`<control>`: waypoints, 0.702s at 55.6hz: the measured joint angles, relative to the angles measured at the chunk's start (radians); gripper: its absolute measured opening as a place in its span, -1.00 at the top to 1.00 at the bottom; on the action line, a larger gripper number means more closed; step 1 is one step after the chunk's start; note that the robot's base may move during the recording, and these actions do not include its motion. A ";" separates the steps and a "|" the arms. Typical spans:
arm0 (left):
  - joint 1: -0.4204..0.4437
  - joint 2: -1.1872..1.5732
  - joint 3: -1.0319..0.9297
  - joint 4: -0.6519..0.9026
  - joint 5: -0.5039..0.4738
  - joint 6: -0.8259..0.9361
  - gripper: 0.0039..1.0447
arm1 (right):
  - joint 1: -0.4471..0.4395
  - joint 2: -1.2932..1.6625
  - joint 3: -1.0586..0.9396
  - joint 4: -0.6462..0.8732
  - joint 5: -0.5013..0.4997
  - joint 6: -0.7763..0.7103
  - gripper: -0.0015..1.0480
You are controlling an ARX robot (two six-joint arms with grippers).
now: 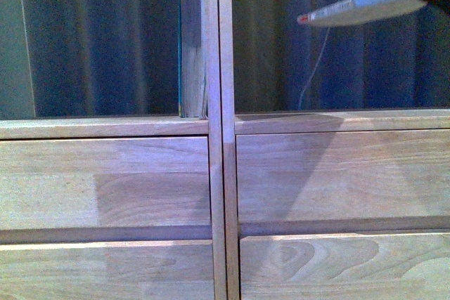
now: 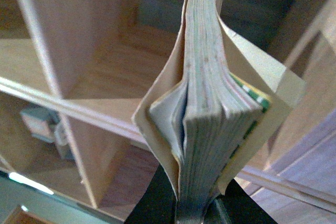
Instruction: Organize books on shelf
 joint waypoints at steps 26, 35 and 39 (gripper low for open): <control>-0.191 0.571 0.613 -0.198 -0.130 -0.190 -0.86 | 0.090 -0.119 -0.055 0.124 -0.106 -0.157 0.86; -0.257 0.669 0.769 -0.261 -0.114 -0.314 -0.86 | 0.118 -0.125 -0.097 0.196 -0.140 -0.191 0.86; -0.294 0.686 0.818 -0.274 -0.074 -0.368 -0.86 | 0.136 -0.125 -0.111 0.223 -0.147 -0.209 0.86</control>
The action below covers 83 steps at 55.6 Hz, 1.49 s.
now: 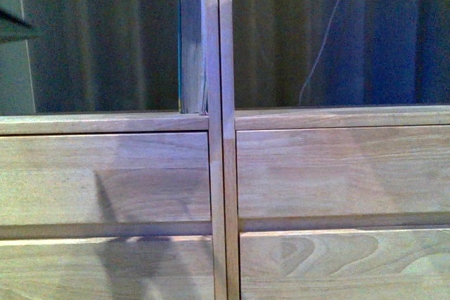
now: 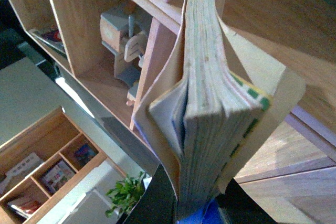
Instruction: Organize books on shelf
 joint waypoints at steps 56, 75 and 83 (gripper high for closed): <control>-0.223 0.042 -0.065 0.719 0.332 -0.723 -0.86 | 0.270 0.239 0.195 0.125 -0.054 -0.158 0.86; -0.221 0.050 -0.065 0.869 0.335 -0.822 -0.86 | 0.255 0.241 0.200 0.152 -0.061 -0.154 0.86; -0.220 0.050 -0.065 0.878 0.335 -0.828 -0.86 | 0.193 0.243 0.195 0.174 -0.046 -0.136 0.86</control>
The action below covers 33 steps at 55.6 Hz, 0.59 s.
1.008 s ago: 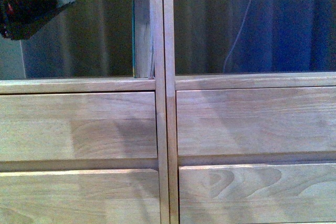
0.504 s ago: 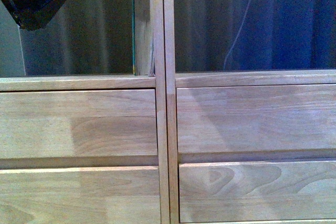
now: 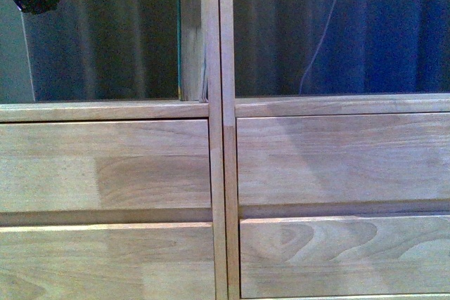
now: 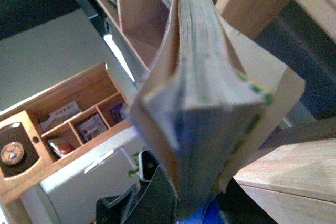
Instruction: Organize books on shelf
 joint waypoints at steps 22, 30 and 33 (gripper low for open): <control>0.000 0.000 0.000 0.000 0.000 0.000 -0.86 | -0.048 0.018 -0.058 0.058 0.016 0.066 0.86; -0.009 0.000 0.000 0.000 -0.002 -0.006 -0.86 | 0.002 0.017 -0.090 0.091 0.009 0.066 0.86; -0.022 0.000 0.000 0.000 -0.005 -0.013 -0.86 | 0.027 0.017 -0.103 0.106 -0.008 0.066 0.86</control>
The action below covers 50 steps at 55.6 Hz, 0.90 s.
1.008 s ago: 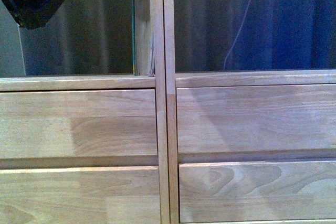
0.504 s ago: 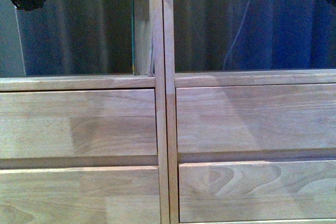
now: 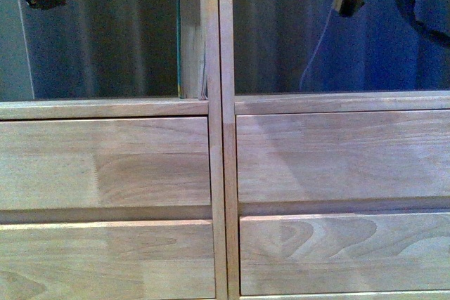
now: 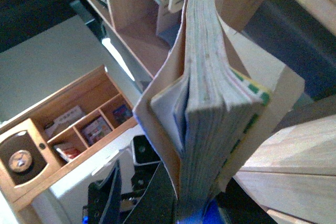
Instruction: Organize books on shelf
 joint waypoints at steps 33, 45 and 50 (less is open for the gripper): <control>-0.027 0.000 0.002 0.000 0.000 -0.018 0.35 | 0.054 -0.019 -0.067 0.046 -0.050 0.005 0.86; -0.028 -0.002 0.002 0.002 0.005 -0.063 0.88 | 0.055 -0.020 -0.080 0.072 -0.041 0.055 0.57; -0.028 -0.001 0.002 0.002 0.008 -0.073 0.88 | 0.056 -0.020 -0.084 0.072 -0.039 0.058 0.26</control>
